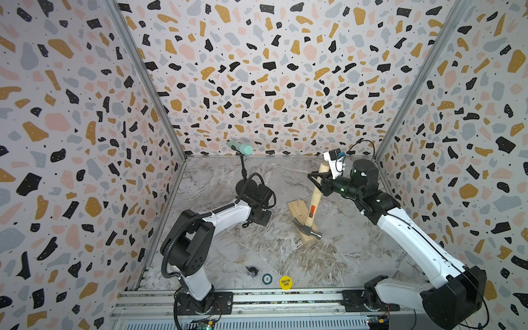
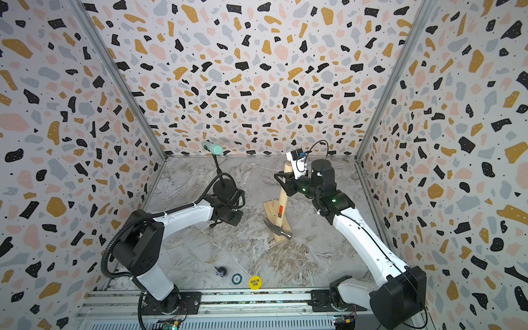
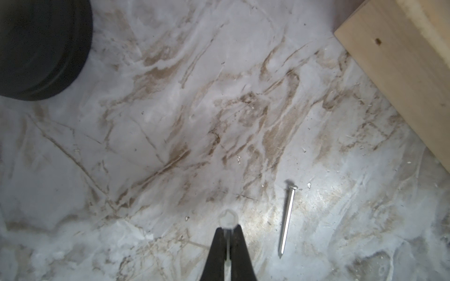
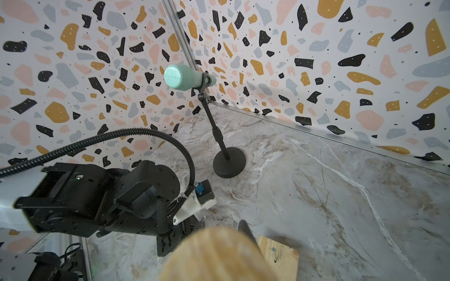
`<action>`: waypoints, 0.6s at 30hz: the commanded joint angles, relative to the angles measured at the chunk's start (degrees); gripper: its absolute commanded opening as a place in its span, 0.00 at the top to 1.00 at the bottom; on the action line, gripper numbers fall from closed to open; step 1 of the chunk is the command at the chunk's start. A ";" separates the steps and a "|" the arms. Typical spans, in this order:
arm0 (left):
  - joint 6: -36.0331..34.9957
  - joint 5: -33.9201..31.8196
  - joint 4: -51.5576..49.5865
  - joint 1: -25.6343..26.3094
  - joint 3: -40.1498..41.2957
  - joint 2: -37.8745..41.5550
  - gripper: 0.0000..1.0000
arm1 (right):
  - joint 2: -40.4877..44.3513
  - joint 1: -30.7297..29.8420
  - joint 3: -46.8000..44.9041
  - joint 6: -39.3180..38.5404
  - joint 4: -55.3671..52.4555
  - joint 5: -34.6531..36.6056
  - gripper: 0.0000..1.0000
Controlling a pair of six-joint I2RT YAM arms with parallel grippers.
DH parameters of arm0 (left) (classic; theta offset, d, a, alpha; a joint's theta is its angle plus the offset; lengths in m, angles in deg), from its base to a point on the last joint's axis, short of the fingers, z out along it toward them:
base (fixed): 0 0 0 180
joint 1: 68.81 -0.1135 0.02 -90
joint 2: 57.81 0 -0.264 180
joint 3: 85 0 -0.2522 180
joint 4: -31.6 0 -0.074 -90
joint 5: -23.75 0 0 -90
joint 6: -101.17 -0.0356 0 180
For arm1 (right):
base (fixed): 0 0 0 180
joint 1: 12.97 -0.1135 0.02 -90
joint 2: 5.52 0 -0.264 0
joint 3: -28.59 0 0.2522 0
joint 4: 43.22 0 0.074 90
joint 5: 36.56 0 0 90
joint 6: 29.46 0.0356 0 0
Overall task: Use a claw hammer to pull out a nail
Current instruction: Place the nail at the center of the board.
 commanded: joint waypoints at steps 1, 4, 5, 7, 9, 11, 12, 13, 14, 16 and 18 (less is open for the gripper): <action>0.87 1.95 -0.98 -0.40 -1.68 -1.01 1.00 | 3.65 -1.98 4.61 -1.78 2.24 4.31 1.00; 0.99 2.13 -1.14 -0.40 -1.84 -1.97 1.00 | 4.04 -3.63 4.59 -2.89 2.19 6.19 1.00; 0.92 2.31 -1.31 -0.40 -1.92 -2.37 1.00 | 4.00 -4.07 4.65 -3.25 2.06 6.67 1.00; 1.08 2.62 -1.41 -0.40 -2.02 -3.03 1.00 | 4.17 -4.87 4.76 -3.82 1.95 7.55 1.00; 1.10 2.81 -1.51 -0.40 -2.10 -3.49 1.00 | 4.33 -5.52 4.72 -4.35 2.03 8.23 1.00; 1.20 3.10 -1.43 -0.40 -2.09 -3.67 1.00 | 4.55 -6.01 4.66 -4.66 2.25 8.55 1.00; 1.19 3.18 -1.43 -0.40 -2.14 -3.76 1.00 | 4.61 -6.17 4.67 -4.75 2.23 8.56 1.00; 1.32 3.20 -1.42 -0.40 -2.15 -3.91 1.00 | 4.65 -6.37 4.66 -4.91 2.39 8.68 1.00; 1.35 3.20 -1.43 -0.40 -2.22 -4.02 1.00 | 4.70 -6.53 4.70 -5.01 2.40 8.83 1.00; 1.34 3.20 -1.46 -0.40 -2.23 -4.22 1.00 | 4.74 -6.78 4.64 -5.26 2.40 9.06 1.00; 1.41 3.27 -1.46 -0.40 -2.26 -4.29 1.00 | 4.69 -7.08 4.65 -5.45 2.40 9.39 1.00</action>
